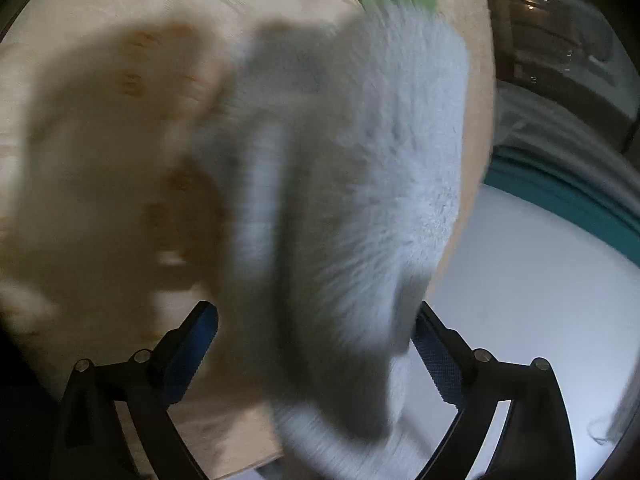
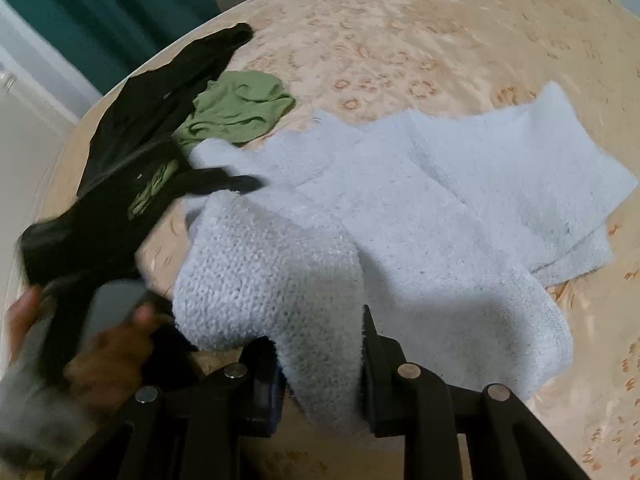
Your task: Fold clothes
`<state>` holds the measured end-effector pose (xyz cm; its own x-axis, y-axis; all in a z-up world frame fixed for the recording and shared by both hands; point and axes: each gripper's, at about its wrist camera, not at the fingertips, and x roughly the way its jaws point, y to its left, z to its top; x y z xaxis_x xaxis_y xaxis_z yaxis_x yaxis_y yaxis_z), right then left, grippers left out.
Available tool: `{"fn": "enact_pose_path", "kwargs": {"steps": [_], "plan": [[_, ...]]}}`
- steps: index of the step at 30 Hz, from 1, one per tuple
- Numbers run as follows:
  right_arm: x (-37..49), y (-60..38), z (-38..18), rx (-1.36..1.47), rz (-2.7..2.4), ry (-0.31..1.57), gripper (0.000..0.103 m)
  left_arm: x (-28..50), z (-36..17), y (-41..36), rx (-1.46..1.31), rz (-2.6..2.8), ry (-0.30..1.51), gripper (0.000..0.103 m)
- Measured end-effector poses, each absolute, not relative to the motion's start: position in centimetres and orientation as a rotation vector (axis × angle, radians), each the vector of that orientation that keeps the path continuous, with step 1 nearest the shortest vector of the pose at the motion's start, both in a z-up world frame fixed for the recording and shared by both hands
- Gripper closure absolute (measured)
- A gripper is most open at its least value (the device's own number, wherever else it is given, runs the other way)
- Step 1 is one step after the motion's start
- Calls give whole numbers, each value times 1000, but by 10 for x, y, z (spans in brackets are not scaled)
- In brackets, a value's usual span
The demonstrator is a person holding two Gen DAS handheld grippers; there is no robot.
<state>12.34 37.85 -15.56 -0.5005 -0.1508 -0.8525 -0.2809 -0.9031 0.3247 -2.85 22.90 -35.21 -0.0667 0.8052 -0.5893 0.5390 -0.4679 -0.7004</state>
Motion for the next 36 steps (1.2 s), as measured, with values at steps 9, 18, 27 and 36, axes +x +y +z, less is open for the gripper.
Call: {"fn": "enact_pose_path", "kwargs": {"steps": [9, 18, 27, 36], "plan": [[86, 355, -181, -1550, 2601, 762, 80, -43, -321, 209, -1938, 1752, -1426, 78], [79, 309, -145, -1520, 2810, 1115, 80, -61, -201, 153, -1830, 2125, -1035, 78], [88, 374, -162, -1370, 2584, 1545, 80, -93, -182, 291, -1923, 2230, -178, 77], [117, 484, -199, -1164, 2226, 1434, 79, -120, -220, 423, -1955, 1789, -182, 50]]}}
